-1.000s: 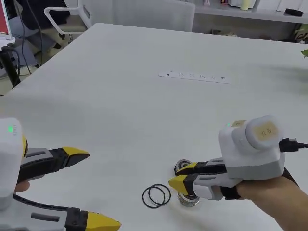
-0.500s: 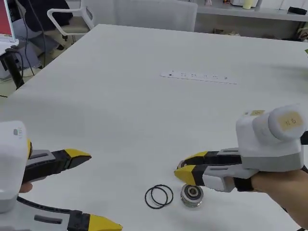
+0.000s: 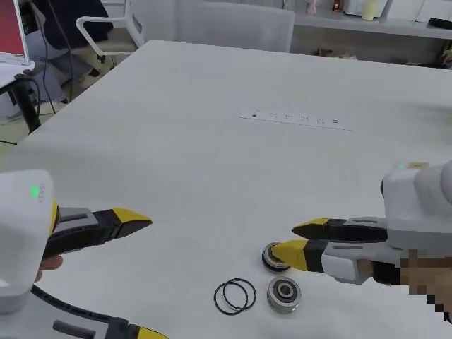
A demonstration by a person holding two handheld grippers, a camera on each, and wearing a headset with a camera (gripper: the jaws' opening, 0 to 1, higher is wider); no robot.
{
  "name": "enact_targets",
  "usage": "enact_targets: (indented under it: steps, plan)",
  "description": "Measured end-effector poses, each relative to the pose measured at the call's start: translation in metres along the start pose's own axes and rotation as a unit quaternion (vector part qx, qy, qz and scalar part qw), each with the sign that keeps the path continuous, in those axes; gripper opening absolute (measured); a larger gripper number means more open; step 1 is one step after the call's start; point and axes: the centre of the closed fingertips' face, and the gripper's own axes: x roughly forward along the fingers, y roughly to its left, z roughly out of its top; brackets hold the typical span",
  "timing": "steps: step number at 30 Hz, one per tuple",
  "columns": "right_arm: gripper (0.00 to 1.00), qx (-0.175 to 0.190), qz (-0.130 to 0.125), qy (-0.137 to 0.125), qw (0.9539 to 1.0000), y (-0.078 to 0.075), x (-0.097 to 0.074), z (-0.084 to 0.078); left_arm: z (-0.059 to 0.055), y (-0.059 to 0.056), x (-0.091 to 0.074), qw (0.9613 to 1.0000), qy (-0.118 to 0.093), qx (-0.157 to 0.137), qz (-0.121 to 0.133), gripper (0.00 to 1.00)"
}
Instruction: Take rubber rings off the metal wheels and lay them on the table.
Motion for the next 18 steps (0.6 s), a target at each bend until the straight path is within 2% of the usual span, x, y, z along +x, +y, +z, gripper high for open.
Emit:
enact_targets:
  steps: [5, 9, 14, 18]
  plan:
    - [0.35, 0.007, 0.002, -0.001, 1.0000, -0.005, -0.004, 0.001, 0.008, 0.008, -0.002, 0.9998, 0.003, 0.018, 0.002, 0.86]
    - [0.38, 0.013, 0.004, -0.010, 0.9999, -0.008, -0.007, 0.011, 0.016, 0.019, -0.004, 0.9995, 0.008, 0.030, 0.009, 0.86]
    - [0.45, -0.007, 0.007, -0.010, 0.9999, -0.010, -0.011, 0.027, 0.034, 0.030, -0.001, 0.9984, 0.004, 0.056, 0.008, 0.86]
    - [0.46, -0.017, 0.007, -0.020, 0.9996, -0.012, -0.015, 0.041, 0.050, 0.037, 0.006, 0.9969, 0.002, 0.078, 0.002, 0.86]
